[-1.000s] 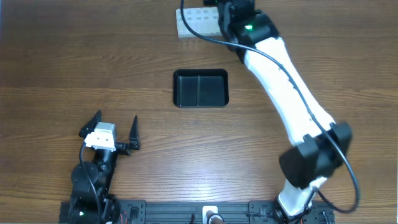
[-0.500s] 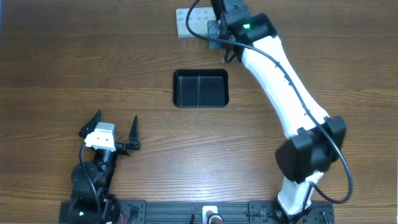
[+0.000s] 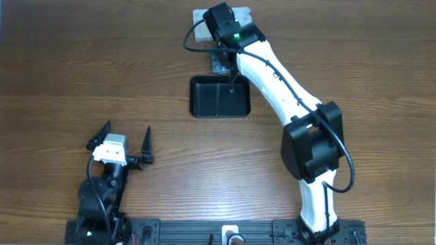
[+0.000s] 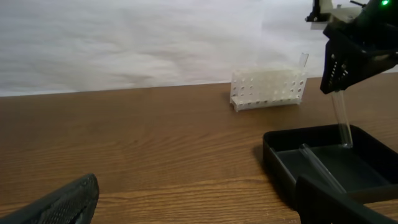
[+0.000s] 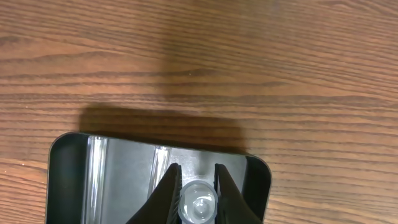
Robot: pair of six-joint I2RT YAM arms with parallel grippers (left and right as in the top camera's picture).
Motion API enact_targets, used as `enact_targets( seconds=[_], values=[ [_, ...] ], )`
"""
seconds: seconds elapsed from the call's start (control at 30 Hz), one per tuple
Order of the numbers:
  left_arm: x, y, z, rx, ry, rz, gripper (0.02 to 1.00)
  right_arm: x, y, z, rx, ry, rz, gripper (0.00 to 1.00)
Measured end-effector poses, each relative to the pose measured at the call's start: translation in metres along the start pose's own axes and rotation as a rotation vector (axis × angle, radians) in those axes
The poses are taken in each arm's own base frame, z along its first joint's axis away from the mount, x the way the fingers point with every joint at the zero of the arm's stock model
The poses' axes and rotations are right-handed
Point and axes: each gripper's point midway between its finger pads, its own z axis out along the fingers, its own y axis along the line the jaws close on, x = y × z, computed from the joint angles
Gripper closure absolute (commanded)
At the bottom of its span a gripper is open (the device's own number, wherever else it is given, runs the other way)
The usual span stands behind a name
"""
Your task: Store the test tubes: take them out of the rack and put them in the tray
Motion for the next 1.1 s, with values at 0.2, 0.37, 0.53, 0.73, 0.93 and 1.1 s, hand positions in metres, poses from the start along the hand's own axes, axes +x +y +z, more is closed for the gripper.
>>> enact_targets(
  seconds=[0.2,0.37,0.53,0.73,0.93,1.1],
  values=[
    [0.000,0.000,0.000,0.000,0.000,0.000,0.018,0.007,0.001,0.008,0.005,0.020,-0.005,0.978],
    [0.000,0.000,0.000,0.000,0.000,0.000,0.018,0.017,0.005,0.021,-0.010,0.035,-0.006,0.991],
    [0.000,0.000,0.000,0.000,0.000,0.000,0.018,0.025,0.013,0.032,-0.034,0.041,-0.013,0.991],
    [0.000,0.000,0.000,0.000,0.000,0.000,0.018,0.028,0.017,0.035,-0.056,0.047,-0.012,0.879],
    [0.000,0.000,0.000,0.000,0.000,0.000,0.018,0.042,0.019,0.045,-0.077,0.079,-0.015,0.989],
    [0.000,0.000,0.000,0.000,0.000,0.000,0.018,0.052,0.022,0.053,-0.102,0.099,-0.012,0.943]
  ],
)
